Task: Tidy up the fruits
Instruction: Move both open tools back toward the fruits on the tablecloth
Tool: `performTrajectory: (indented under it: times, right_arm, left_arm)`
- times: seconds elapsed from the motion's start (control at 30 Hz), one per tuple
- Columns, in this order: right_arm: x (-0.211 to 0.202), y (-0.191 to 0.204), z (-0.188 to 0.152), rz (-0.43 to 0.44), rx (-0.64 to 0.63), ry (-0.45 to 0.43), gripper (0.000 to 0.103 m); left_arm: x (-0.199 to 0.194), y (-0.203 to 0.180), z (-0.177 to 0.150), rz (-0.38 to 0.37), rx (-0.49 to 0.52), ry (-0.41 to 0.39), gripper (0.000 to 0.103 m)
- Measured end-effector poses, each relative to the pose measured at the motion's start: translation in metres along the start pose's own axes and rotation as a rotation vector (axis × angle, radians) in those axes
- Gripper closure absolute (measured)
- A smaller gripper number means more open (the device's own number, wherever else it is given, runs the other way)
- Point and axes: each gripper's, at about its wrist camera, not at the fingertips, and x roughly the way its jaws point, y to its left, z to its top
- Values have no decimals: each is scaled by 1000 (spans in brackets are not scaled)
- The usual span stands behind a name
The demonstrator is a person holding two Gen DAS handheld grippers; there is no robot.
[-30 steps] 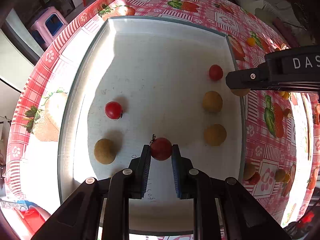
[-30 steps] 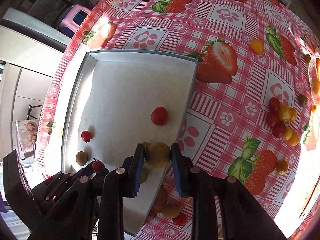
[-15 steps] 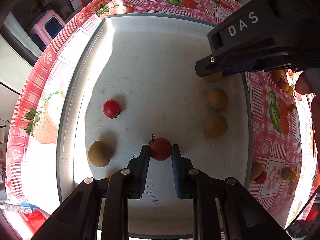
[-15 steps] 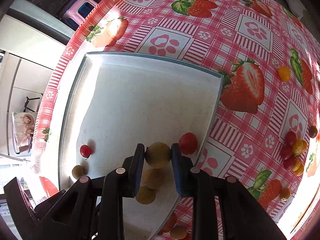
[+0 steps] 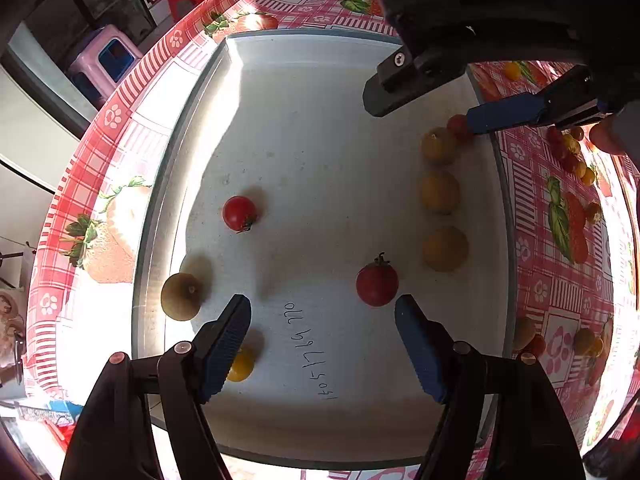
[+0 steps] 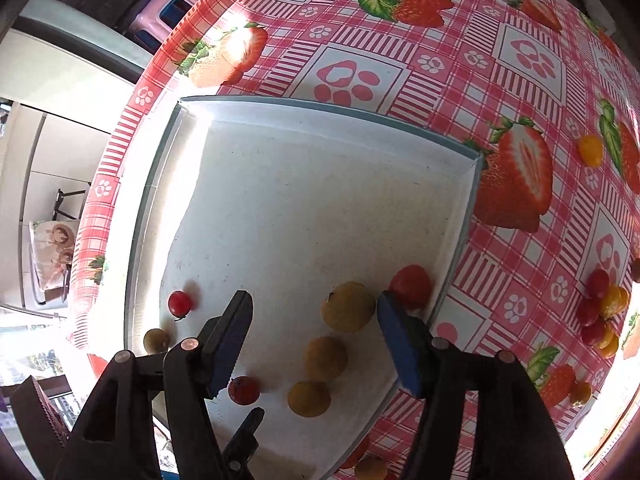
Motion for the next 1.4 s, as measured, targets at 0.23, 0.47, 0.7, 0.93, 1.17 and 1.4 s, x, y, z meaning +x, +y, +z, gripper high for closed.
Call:
performTrajectory:
  times: [0.23,0.47,0.7,0.93,1.17,1.4]
  right_arm:
    - [-51,-35,-20,5,79,-106,21]
    - [-86,-118,-68,-76,234,-126,21]
    - [-102,-183,-144,-148,355,-82,21]
    - [-99,-195,-212,-192,337,-14,21]
    - [-83,-189,-248,-193,260,28,27]
    - [-88,-216,-235,-137,383,-39,34]
  left_arm:
    - [-21,-12,4,7,56,-22,27]
    - [-39,-55,20,-25,155,-59,27]
    - [-53,-103,15,-81,280,-63,27]
    - [-47,-150,-11,-144,404,-2,27]
    - [-33,-182,-35,-189,533,66,27]
    - [-25,-194,-43,-202,520,86,27]
